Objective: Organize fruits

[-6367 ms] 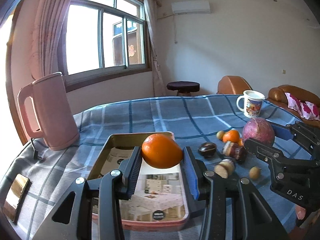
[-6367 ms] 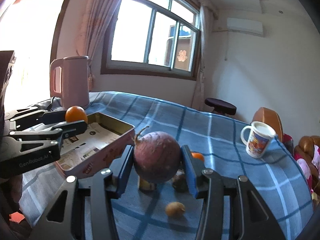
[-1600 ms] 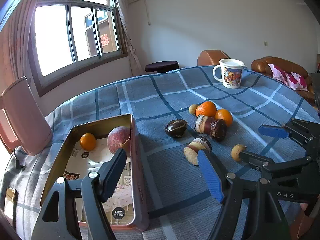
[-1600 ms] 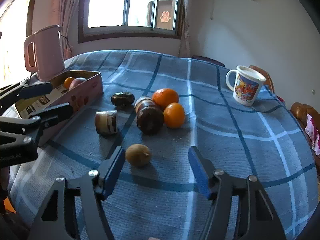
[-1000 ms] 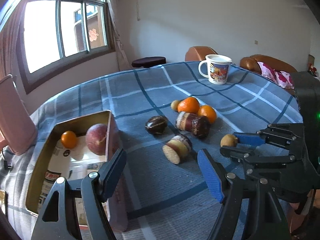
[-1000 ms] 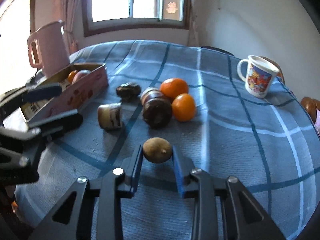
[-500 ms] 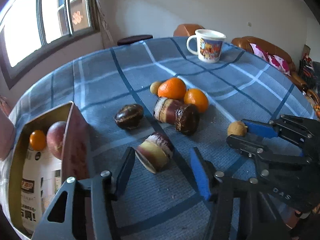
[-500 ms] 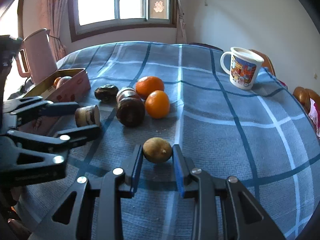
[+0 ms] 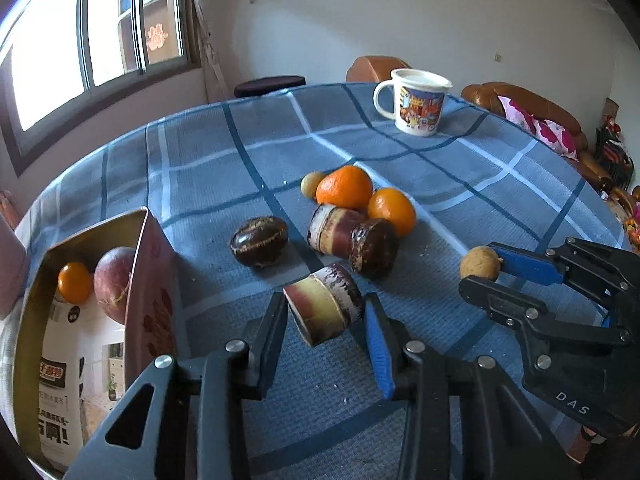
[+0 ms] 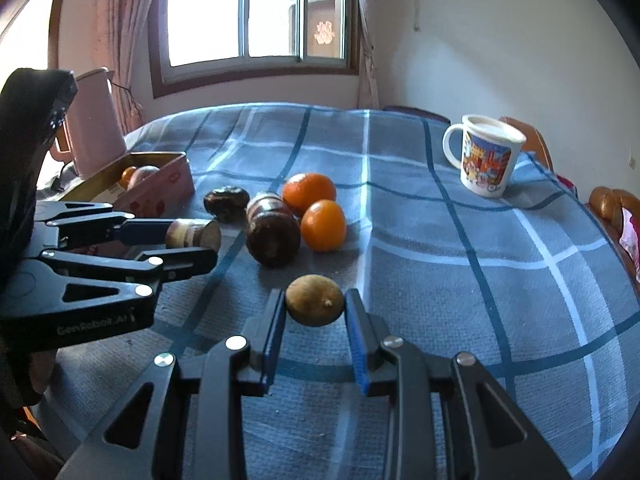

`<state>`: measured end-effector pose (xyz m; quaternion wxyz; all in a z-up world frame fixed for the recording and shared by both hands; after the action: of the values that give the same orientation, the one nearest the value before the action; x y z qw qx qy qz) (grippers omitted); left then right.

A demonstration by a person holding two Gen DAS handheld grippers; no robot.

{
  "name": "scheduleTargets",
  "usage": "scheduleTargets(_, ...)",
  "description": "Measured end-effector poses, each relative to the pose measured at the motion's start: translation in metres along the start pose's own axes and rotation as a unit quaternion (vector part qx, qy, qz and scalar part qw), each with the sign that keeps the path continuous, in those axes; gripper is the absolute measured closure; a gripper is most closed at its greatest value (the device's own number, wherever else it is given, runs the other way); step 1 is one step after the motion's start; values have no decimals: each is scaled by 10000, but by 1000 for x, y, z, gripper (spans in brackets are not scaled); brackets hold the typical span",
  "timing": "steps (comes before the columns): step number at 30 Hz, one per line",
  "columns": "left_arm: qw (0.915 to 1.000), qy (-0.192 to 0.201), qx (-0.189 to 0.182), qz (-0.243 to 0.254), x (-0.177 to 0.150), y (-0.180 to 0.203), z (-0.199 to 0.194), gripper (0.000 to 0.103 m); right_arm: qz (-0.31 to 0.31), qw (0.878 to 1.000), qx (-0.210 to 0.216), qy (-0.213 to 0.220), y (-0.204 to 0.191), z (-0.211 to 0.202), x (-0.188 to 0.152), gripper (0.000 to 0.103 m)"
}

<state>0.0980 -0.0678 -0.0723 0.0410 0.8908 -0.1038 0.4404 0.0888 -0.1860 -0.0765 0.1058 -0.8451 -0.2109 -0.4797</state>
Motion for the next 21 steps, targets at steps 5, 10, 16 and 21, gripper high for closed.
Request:
scheduleTargets(5, 9997, 222, -31, 14, 2, 0, -8, 63, -17, 9999, -11, 159, -2, -5, 1, 70)
scheduleTargets(10, 9990, 435, 0, 51, 3, 1, -17, 63, -26, 9996, -18, 283, -2, -9, 2, 70)
scheduleTargets(16, 9982, 594, 107, 66, 5, 1, -22, 63, -35, 9992, -28, 390, -1, -12, 2, 70)
scheduleTargets(21, 9974, 703, 142, 20, 5, -1, -26, 63, -52, 9989, -44, 466, -2, -14, 2, 70)
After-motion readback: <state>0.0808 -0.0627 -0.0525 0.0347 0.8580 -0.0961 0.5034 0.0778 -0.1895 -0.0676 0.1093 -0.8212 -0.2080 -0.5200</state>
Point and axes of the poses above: each gripper's, at about its wrist camera, not at the fingertips, and z roughly the way its jaws point, y to its right, x to its top, the point moved 2 cm from there along z, roughly the way its jaws point, and after that the axes turned 6 degrees about y, right-handed, at the moved point
